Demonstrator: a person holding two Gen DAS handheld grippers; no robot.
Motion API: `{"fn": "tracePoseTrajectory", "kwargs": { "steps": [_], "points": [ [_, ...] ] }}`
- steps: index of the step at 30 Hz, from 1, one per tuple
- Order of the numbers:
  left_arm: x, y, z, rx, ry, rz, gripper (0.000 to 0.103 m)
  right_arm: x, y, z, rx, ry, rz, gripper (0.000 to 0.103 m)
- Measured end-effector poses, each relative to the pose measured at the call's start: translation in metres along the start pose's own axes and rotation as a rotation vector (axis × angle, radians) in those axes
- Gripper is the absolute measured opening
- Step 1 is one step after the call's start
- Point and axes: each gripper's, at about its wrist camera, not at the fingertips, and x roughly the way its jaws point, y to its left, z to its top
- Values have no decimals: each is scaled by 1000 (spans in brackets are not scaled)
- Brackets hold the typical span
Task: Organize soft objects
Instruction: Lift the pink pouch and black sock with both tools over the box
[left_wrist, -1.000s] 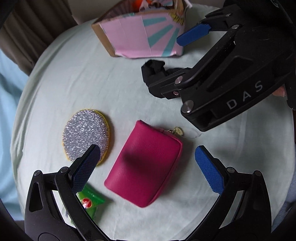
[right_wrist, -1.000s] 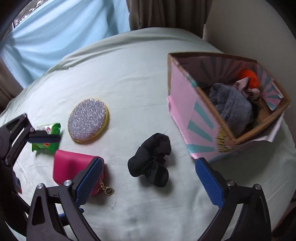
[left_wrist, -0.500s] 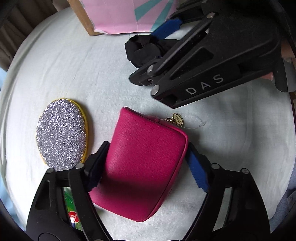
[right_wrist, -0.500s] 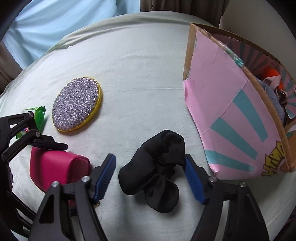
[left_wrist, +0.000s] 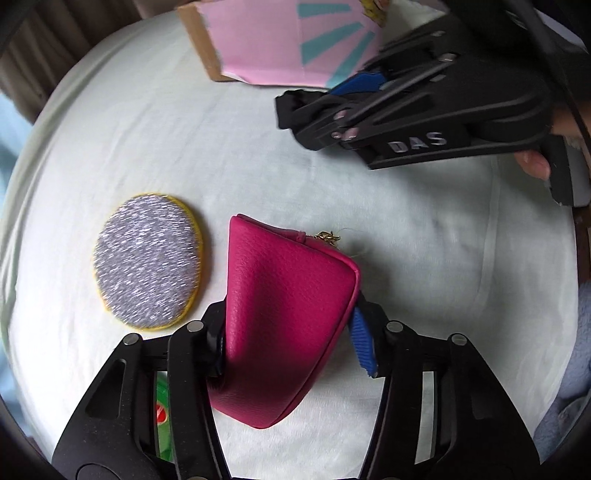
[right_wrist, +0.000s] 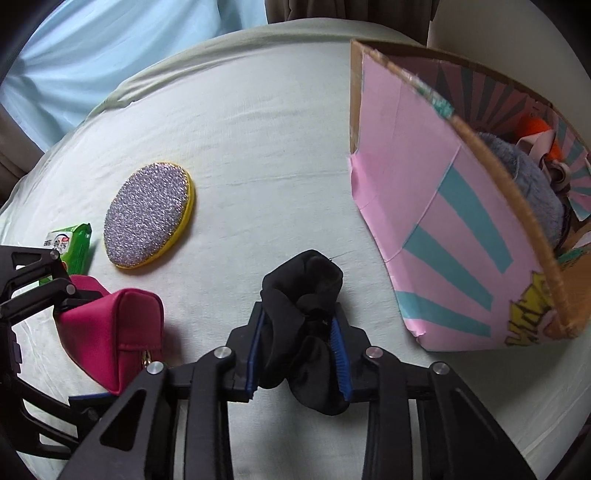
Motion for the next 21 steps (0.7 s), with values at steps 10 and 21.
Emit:
{"fn": "tracePoseTrajectory", "kwargs": {
  "steps": [10, 21],
  "points": [
    [-78, 9, -4, -181, -62, 87, 47, -73, 12, 16, -42, -114, 27, 30],
    [-198, -4, 16, -395, -159, 162, 47, -202, 29, 41, -78, -223, 56, 30]
  ]
}}
